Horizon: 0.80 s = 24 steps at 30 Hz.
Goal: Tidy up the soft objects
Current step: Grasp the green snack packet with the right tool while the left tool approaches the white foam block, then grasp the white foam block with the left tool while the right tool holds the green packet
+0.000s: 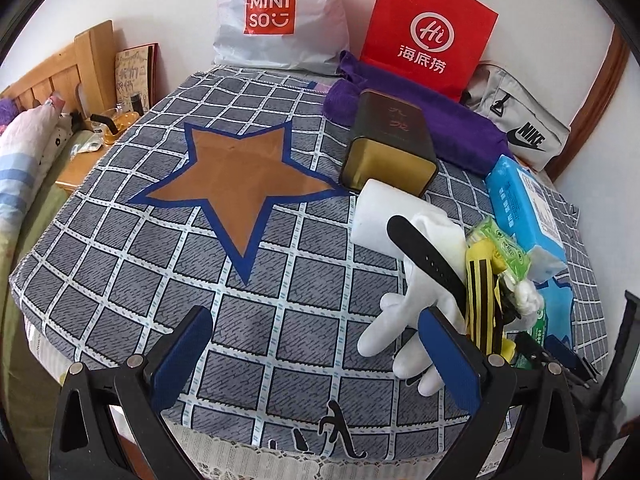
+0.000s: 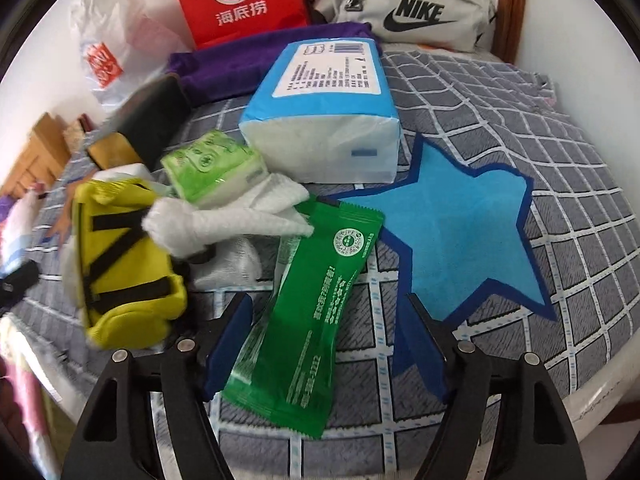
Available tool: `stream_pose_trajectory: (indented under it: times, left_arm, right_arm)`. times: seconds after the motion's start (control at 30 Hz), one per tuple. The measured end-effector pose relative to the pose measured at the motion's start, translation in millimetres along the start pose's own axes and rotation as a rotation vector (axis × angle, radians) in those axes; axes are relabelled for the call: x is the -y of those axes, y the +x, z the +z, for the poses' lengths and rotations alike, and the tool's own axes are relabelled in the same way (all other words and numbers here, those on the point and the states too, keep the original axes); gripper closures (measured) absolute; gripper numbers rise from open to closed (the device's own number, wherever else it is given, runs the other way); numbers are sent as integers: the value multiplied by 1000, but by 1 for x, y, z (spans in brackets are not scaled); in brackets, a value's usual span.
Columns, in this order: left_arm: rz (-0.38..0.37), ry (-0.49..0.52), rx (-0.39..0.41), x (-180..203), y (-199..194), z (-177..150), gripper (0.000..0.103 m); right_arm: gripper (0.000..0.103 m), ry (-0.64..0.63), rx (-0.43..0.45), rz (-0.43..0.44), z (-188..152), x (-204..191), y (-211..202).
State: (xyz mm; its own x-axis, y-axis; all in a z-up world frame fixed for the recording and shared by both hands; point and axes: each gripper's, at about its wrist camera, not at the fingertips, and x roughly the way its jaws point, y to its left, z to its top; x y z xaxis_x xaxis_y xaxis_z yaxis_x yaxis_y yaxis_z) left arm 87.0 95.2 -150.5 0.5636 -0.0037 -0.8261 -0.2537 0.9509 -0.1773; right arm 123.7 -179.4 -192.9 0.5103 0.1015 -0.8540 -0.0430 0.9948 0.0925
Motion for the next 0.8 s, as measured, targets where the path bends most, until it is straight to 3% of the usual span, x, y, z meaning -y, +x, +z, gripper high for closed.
stream_pose_trajectory:
  times: [0.1, 0.17, 0.23, 0.37, 0.53, 0.8]
  left_arm:
    - [-14, 14, -1, 1, 3, 2, 0]
    - [-30, 33, -5, 5, 5, 2, 0]
    - [-47, 62, -12, 11, 9, 1, 0]
    - [-52, 91, -36, 20, 19, 0, 0]
    - [-88, 28, -39, 15, 24, 13, 0]
    - [-87, 39, -20, 19, 27, 32, 5]
  right_arm:
    - [39, -41, 32, -46, -3, -8, 1]
    - [51, -59, 37, -39, -2, -6, -1]
    - [70, -72, 34, -33, -2, 1, -4]
    - [72, -66, 21, 2, -5, 24, -10]
    - [72, -47, 16, -6, -8, 44, -15]
    - [72, -64, 13, -14, -2, 47, -10]
